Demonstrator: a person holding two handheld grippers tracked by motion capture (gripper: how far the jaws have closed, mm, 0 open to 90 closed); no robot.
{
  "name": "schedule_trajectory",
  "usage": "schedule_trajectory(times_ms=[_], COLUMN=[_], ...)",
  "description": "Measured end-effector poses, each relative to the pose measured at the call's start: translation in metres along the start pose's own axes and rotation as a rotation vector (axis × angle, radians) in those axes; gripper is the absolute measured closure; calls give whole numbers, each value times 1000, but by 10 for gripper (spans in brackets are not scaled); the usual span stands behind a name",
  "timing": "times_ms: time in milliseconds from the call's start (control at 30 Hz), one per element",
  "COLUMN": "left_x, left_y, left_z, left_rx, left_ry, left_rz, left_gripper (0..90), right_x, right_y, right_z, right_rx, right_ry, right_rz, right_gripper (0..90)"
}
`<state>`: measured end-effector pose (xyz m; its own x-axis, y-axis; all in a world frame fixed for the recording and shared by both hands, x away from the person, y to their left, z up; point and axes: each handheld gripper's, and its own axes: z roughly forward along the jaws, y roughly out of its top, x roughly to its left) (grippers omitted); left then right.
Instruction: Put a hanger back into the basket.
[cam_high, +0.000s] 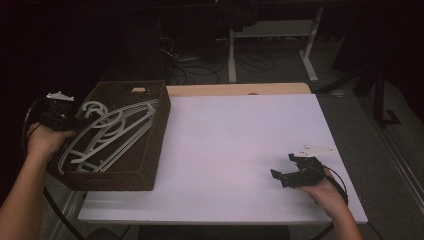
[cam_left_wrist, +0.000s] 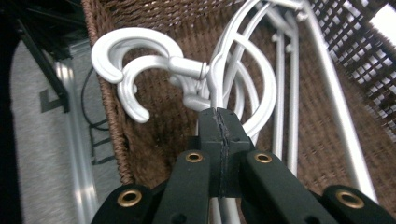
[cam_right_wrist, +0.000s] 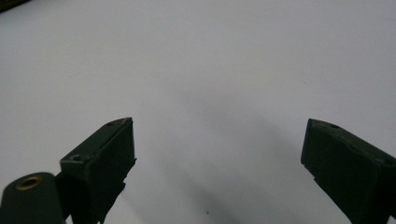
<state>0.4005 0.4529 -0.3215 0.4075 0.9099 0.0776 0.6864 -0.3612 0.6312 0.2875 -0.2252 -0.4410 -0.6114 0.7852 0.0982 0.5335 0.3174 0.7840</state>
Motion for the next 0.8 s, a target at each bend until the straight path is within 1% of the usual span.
schedule_trajectory(times_ms=[33,100,167,200,233,267,333,367,400,433,467,500,533,567,633,667,700,733,767,800], left_x=[0,-2,-7,-10,-13,-16,-20,-21,-21,-20,-17,-15,-14,-12,-10,-9,-9,-7,-6,-6], left_y=[0,0,0,0,0,-1,-3,-4,-4,-5,-4,-4,-3,-2,-1,0,0,0,0,0], left_z=[0,-2,-7,-9,-9,-8,-2,1,1,7,9,9,10,11,12,12,12,12,12,12], left_rx=[-3,-7,-19,-16,4,35,97,116,116,122,110,97,89,84,78,66,61,49,32,28], left_ry=[-6,-34,-66,-79,-89,-100,-95,-86,-86,-50,-19,-10,11,26,26,63,89,75,48,43], left_rz=[-4,-6,-10,-8,-1,9,33,42,42,44,35,32,28,34,34,34,40,24,8,7], left_gripper=[898,899,900,900,900,900,900,900,900,900,900,900,900,900,900,900,900,900,900,900], right_x=[0,0,-1,-1,-1,-1,-1,-1,-1,0,0,0,0,0,-1,-1,-1,-1,-1,-1], right_y=[0,0,0,0,0,0,0,0,0,0,0,0,0,0,0,0,0,0,0,0], right_z=[0,0,-1,-1,-1,-1,-1,-1,-1,-1,0,0,0,0,0,0,0,0,0,0], right_rx=[0,-2,-2,-2,-2,-1,-1,0,0,1,2,2,2,3,4,4,6,7,8,8], right_ry=[0,-1,-2,-1,-1,-1,-2,-2,-2,-1,-2,-2,-3,-3,-3,-3,-5,-5,-4,-5], right_rz=[0,0,2,2,1,1,-1,0,0,-3,-4,-4,-3,-3,-4,-4,-4,-3,-4,-5], right_gripper=[96,96,96,96,96,96,96,96,96,96,96,96,96,96,96,96,96,96,96,96])
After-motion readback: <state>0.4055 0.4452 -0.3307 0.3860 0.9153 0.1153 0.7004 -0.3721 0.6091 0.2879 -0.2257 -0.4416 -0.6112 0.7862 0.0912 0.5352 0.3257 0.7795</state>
